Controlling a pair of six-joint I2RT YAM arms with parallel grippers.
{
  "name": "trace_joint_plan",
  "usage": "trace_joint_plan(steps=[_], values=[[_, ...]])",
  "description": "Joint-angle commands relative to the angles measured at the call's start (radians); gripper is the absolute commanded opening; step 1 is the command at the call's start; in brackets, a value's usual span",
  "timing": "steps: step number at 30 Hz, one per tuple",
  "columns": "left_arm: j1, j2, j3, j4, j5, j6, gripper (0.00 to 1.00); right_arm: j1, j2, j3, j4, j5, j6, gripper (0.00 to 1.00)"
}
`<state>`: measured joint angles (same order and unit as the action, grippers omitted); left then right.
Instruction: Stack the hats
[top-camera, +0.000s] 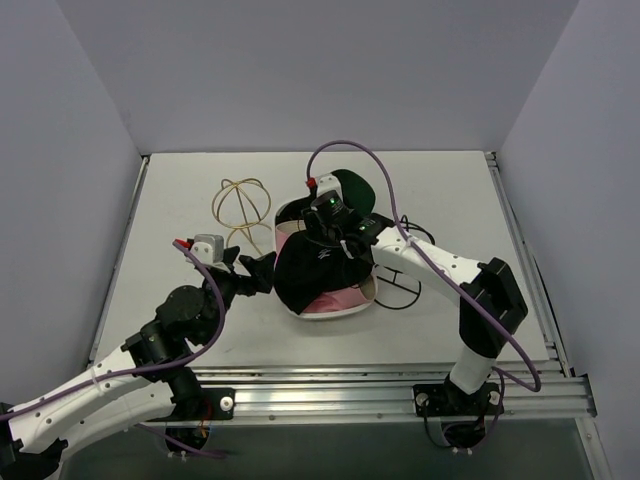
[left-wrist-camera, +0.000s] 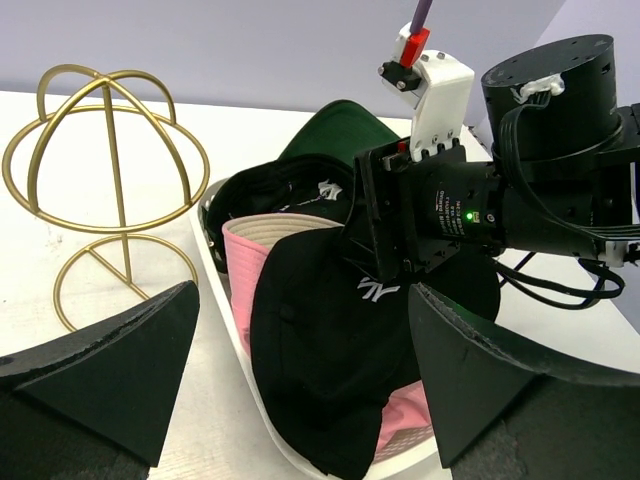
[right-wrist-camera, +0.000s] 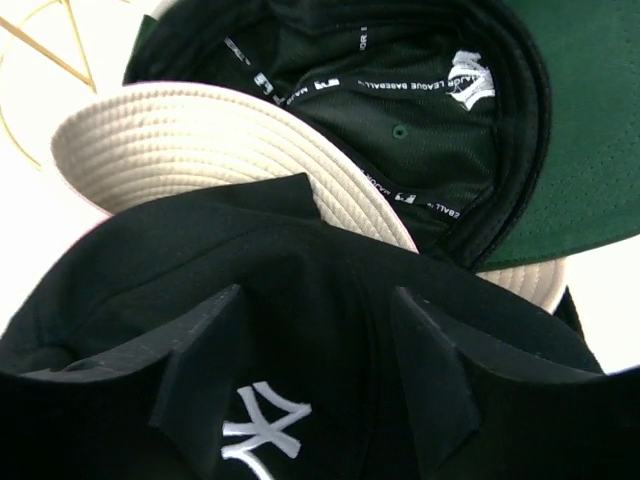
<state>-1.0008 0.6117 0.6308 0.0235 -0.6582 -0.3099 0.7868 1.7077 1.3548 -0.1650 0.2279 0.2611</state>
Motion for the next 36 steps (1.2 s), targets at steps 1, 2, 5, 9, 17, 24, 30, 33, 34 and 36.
trace_joint_plan(steps=[1, 2, 5, 9, 17, 24, 30, 33, 34, 36], values=[[-0.005, 0.0, 0.009, 0.049, -0.024, 0.009, 0.95, 0.006, 0.009, 0.001, -0.037, 0.007, -0.034, 0.51], [-0.005, 0.002, 0.009, 0.05, -0.026, 0.009, 0.95, 0.006, 0.007, 0.0, -0.036, 0.002, -0.036, 0.47], [-0.005, 0.003, 0.009, 0.05, -0.031, 0.011, 0.95, 0.009, -0.008, 0.0, -0.025, 0.001, -0.042, 0.27], [-0.005, 0.011, 0.003, 0.059, -0.041, 0.012, 0.95, 0.011, -0.045, 0.042, -0.025, 0.01, -0.04, 0.0], [-0.004, 0.037, -0.006, 0.081, -0.07, 0.023, 0.95, 0.011, -0.13, 0.147, -0.102, 0.062, -0.036, 0.0], [-0.004, 0.077, -0.002, 0.09, -0.077, 0.028, 0.95, -0.012, -0.233, 0.164, -0.131, 0.116, -0.019, 0.0], [-0.004, 0.071, -0.008, 0.095, -0.083, 0.032, 0.95, -0.081, -0.336, 0.155, -0.126, 0.074, 0.012, 0.0], [-0.004, 0.074, -0.008, 0.095, -0.084, 0.034, 0.95, -0.107, -0.373, 0.164, -0.157, 0.088, 0.033, 0.0], [-0.004, 0.076, -0.008, 0.095, -0.084, 0.034, 0.95, -0.115, -0.385, 0.162, -0.166, 0.099, 0.043, 0.0], [-0.004, 0.08, -0.006, 0.096, -0.086, 0.035, 0.95, -0.141, -0.419, 0.153, -0.191, 0.132, 0.079, 0.0]])
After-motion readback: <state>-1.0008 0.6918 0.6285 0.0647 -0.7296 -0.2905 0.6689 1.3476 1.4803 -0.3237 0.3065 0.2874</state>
